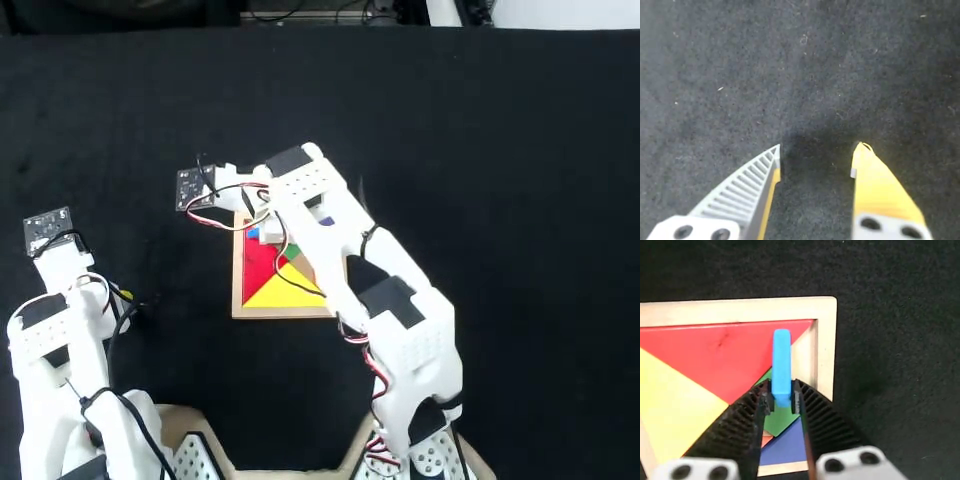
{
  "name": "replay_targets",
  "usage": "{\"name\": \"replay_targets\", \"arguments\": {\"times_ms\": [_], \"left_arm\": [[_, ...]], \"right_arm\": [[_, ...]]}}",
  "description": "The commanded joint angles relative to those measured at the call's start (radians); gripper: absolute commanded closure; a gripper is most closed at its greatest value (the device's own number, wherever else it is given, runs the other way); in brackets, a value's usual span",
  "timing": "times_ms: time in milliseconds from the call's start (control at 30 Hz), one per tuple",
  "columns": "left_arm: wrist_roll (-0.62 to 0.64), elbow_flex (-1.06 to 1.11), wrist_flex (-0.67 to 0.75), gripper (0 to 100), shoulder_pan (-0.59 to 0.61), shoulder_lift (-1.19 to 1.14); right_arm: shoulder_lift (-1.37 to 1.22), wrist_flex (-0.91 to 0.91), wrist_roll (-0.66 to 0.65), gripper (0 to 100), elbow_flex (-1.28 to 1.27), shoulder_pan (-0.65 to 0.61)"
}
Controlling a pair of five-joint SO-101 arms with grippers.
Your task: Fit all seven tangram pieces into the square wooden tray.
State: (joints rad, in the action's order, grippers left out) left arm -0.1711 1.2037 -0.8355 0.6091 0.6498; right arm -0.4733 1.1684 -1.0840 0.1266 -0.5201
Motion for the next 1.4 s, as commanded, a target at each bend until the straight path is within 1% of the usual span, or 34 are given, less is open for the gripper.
{"name": "replay_targets", "arguments": {"times_ms": [0, 200, 333, 467, 667, 767, 1067, 1367], "left_arm": [[0.014, -0.002, 0.003, 77, 0.012, 0.02], [0.014, -0.002, 0.003, 77, 0.012, 0.02], [0.014, -0.002, 0.003, 77, 0.012, 0.02], [0.014, -0.002, 0.003, 77, 0.012, 0.02], [0.014, -0.002, 0.017, 77, 0.012, 0.02], [0.015, -0.002, 0.02, 77, 0.007, 0.02], [0.015, 0.007, 0.023, 77, -0.004, 0.02], [0.015, 0.007, 0.023, 77, -0.004, 0.02]], "right_arm": [[0.074, 0.003, -0.002, 98.4, 0.007, -0.012], [0.093, -0.003, 0.014, 98.8, 0.035, 0.012], [0.124, -0.109, 0.087, 98.8, 0.013, 0.04], [0.176, -0.221, 0.1, 98.8, -0.11, 0.021], [0.292, -0.381, 0.083, 98.8, -0.328, 0.015], [0.308, -0.396, 0.051, 98.8, -0.375, 0.017], [0.306, -0.423, 0.028, 98.8, -0.378, 0.015], [0.205, -0.43, 0.02, 98.8, -0.335, 0.026]]}}
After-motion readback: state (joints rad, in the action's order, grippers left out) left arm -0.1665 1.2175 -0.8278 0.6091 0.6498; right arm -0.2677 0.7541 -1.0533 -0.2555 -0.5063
